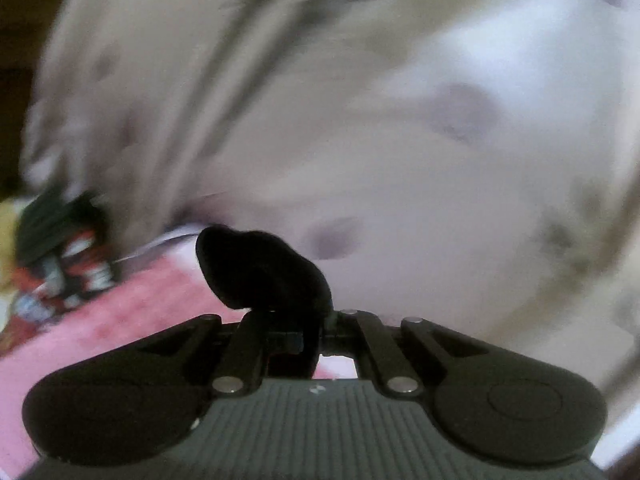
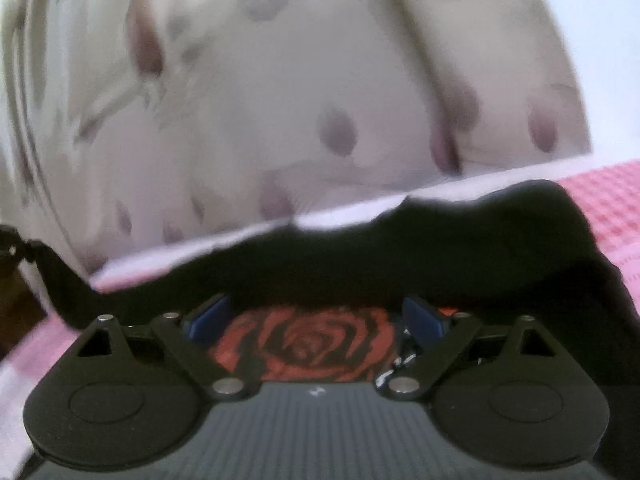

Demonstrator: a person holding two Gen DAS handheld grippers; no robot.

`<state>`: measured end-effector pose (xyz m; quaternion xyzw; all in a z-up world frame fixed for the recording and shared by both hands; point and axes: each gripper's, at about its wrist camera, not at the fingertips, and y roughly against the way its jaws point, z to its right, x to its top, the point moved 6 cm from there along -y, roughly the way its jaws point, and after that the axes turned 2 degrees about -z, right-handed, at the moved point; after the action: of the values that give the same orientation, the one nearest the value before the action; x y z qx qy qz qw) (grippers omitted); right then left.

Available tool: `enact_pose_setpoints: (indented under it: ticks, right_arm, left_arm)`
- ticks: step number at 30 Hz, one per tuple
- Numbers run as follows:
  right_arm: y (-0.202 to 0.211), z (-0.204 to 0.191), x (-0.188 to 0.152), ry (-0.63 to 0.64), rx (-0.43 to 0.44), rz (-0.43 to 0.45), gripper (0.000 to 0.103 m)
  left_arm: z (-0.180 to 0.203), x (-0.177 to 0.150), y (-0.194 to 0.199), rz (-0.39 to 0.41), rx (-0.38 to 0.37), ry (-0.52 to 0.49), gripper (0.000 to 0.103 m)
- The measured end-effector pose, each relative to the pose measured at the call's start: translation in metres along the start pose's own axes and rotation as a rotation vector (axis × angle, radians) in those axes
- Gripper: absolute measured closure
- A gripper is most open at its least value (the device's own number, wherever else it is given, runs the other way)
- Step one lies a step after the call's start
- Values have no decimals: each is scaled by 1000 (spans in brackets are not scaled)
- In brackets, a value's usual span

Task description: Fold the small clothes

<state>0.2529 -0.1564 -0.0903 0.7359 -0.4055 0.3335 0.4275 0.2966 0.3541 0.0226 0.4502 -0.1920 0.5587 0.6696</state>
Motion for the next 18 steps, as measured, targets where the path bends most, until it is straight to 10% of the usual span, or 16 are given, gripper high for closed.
enact_pose_setpoints:
  ticks: [9, 18]
  right_arm:
    - [29, 53, 12, -329, 44, 81, 3]
    - [56, 88, 8, -405, 67, 86, 3]
  left_arm:
    - [236, -69, 12, -133, -332, -178, 98]
    - [379, -241, -50, -385, -477, -337, 97]
